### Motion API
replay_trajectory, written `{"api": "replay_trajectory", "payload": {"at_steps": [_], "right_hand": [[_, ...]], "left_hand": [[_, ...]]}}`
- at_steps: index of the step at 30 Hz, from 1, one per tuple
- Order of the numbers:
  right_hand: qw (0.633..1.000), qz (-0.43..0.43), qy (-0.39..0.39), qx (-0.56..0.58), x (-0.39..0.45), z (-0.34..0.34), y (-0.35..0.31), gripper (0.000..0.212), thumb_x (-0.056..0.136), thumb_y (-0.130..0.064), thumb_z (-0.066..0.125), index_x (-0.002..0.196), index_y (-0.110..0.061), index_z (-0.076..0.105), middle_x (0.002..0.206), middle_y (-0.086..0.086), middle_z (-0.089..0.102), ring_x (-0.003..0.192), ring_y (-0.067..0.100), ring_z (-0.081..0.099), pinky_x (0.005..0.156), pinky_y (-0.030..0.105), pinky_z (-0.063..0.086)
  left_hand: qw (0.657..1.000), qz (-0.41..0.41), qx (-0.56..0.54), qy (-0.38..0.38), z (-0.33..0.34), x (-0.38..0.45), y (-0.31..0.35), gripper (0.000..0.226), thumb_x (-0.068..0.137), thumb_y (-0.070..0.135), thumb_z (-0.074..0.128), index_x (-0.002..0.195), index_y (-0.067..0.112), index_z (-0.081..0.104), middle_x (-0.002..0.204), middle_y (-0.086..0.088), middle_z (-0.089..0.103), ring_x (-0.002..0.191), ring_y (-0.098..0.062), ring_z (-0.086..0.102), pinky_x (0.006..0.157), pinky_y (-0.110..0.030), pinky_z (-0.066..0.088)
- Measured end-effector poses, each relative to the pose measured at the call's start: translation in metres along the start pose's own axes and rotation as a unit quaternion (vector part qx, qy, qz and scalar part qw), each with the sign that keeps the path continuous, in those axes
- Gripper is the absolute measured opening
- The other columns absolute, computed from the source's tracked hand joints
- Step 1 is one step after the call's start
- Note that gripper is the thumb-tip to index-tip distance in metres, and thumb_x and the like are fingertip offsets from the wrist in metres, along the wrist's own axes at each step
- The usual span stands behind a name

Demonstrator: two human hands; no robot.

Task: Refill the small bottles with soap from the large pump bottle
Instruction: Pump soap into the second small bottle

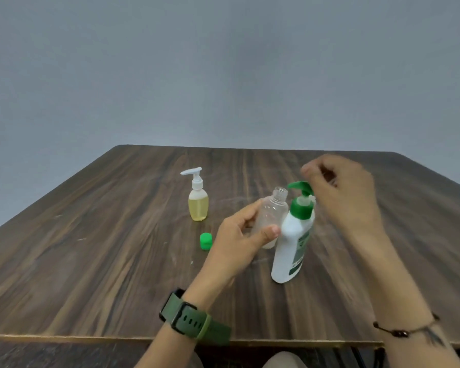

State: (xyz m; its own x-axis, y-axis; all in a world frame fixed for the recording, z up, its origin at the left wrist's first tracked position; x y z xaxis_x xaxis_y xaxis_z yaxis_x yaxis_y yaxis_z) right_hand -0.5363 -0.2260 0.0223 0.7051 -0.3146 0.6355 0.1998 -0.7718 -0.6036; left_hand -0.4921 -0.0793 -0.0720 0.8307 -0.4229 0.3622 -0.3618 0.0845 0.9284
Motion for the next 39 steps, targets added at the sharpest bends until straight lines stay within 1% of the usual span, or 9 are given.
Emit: {"api": "replay_trajectory", "payload": {"at_steps": [4, 8, 11, 15, 19, 25, 32, 36, 39], "right_hand": [[0.991, 0.065, -0.032, 0.112, -0.001, 0.014, 0.02, 0.021, 0.086, -0.02, 0.056, 0.071, -0.009, 0.066, 0.074, 0.006, 0.069, 0.069, 0.02, 0.06, 0.066, 0.033, 0.047], [0.979, 0.075, -0.041, 0.186, -0.003, 0.019, 0.02, 0.02, 0.086, -0.014, 0.053, 0.068, -0.007, 0.061, 0.067, 0.001, 0.062, 0.061, 0.008, 0.053, 0.059, 0.025, 0.043], [0.976, 0.065, -0.072, 0.197, -0.006, 0.026, 0.019, 0.021, 0.089, -0.012, 0.048, 0.071, -0.008, 0.058, 0.067, -0.007, 0.058, 0.061, 0.002, 0.05, 0.056, 0.014, 0.039], [0.969, 0.09, -0.081, 0.217, -0.006, 0.031, 0.023, 0.019, 0.09, -0.011, 0.045, 0.075, -0.009, 0.056, 0.066, -0.011, 0.054, 0.058, -0.002, 0.047, 0.054, 0.012, 0.037], [0.959, 0.123, -0.093, 0.238, -0.015, 0.035, 0.025, 0.016, 0.09, -0.012, 0.044, 0.079, -0.006, 0.056, 0.072, -0.001, 0.054, 0.06, 0.004, 0.047, 0.055, 0.018, 0.038], [0.946, 0.151, -0.106, 0.268, -0.011, 0.031, 0.025, 0.014, 0.089, -0.014, 0.047, 0.075, -0.014, 0.047, 0.073, 0.001, 0.048, 0.064, 0.01, 0.044, 0.06, 0.026, 0.036], [0.942, 0.152, -0.098, 0.282, -0.007, 0.037, 0.029, 0.018, 0.087, -0.012, 0.049, 0.07, -0.014, 0.044, 0.067, 0.001, 0.044, 0.054, 0.006, 0.04, 0.051, 0.018, 0.036], [0.943, 0.142, -0.112, 0.28, -0.005, 0.035, 0.031, 0.022, 0.085, -0.015, 0.054, 0.065, -0.016, 0.045, 0.067, 0.0, 0.045, 0.061, 0.012, 0.041, 0.059, 0.028, 0.034], [0.942, 0.138, -0.103, 0.288, -0.004, 0.034, 0.031, 0.025, 0.087, -0.013, 0.054, 0.064, -0.016, 0.043, 0.064, -0.002, 0.044, 0.058, 0.01, 0.04, 0.057, 0.025, 0.033]], "left_hand": [[1.0, 0.008, 0.025, 0.01, 0.0, 0.005, 0.0, 0.044, 0.073, 0.028, 0.072, 0.112, 0.041, 0.057, 0.109, 0.028, 0.065, 0.107, 0.008, 0.057, 0.086, -0.013, 0.046], [0.999, 0.008, 0.053, 0.01, 0.0, 0.007, 0.001, 0.061, 0.066, 0.047, 0.068, 0.124, 0.031, 0.056, 0.122, 0.013, 0.062, 0.112, 0.002, 0.056, 0.096, -0.027, 0.047], [0.998, 0.012, 0.064, 0.024, 0.0, 0.008, 0.004, 0.062, 0.066, 0.047, 0.068, 0.124, 0.032, 0.056, 0.118, 0.012, 0.064, 0.11, -0.001, 0.057, 0.097, -0.034, 0.048], [0.995, 0.029, 0.074, 0.059, 0.0, 0.008, 0.007, 0.054, 0.062, 0.048, 0.067, 0.115, 0.042, 0.057, 0.111, 0.013, 0.062, 0.107, -0.002, 0.056, 0.098, -0.037, 0.047], [0.995, 0.03, 0.057, 0.078, -0.005, 0.004, 0.01, 0.048, 0.063, 0.036, 0.073, 0.107, 0.048, 0.059, 0.1, 0.015, 0.059, 0.095, 0.0, 0.057, 0.092, -0.038, 0.05], [0.992, 0.015, -0.041, 0.117, -0.005, 0.005, 0.007, 0.047, 0.059, 0.013, 0.083, 0.1, 0.023, 0.06, 0.099, 0.008, 0.064, 0.085, -0.003, 0.063, 0.073, -0.033, 0.056], [0.984, 0.029, -0.114, 0.135, -0.004, 0.003, -0.001, 0.046, 0.055, 0.01, 0.078, 0.097, 0.015, 0.061, 0.091, 0.008, 0.068, 0.081, -0.005, 0.066, 0.063, -0.022, 0.055], [0.98, 0.033, -0.144, 0.135, -0.003, 0.004, 0.0, 0.044, 0.055, 0.006, 0.077, 0.096, 0.013, 0.062, 0.089, 0.007, 0.069, 0.08, -0.006, 0.066, 0.06, -0.021, 0.055], [0.978, 0.037, -0.153, 0.136, -0.003, 0.005, 0.001, 0.046, 0.053, 0.007, 0.079, 0.096, 0.013, 0.062, 0.095, 0.002, 0.066, 0.081, -0.007, 0.065, 0.06, -0.02, 0.054]]}}
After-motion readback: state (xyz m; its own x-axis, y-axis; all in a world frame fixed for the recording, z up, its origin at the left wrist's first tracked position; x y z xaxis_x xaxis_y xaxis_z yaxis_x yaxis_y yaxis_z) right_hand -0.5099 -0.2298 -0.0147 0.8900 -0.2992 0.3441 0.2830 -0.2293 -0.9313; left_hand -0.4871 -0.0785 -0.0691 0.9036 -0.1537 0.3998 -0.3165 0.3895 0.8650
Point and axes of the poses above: each hand's wrist, its own x-axis towards the middle knuckle, its own z-axis out of the palm, y = z × x, the point moved 3 cm from there along x, towards the middle knuckle
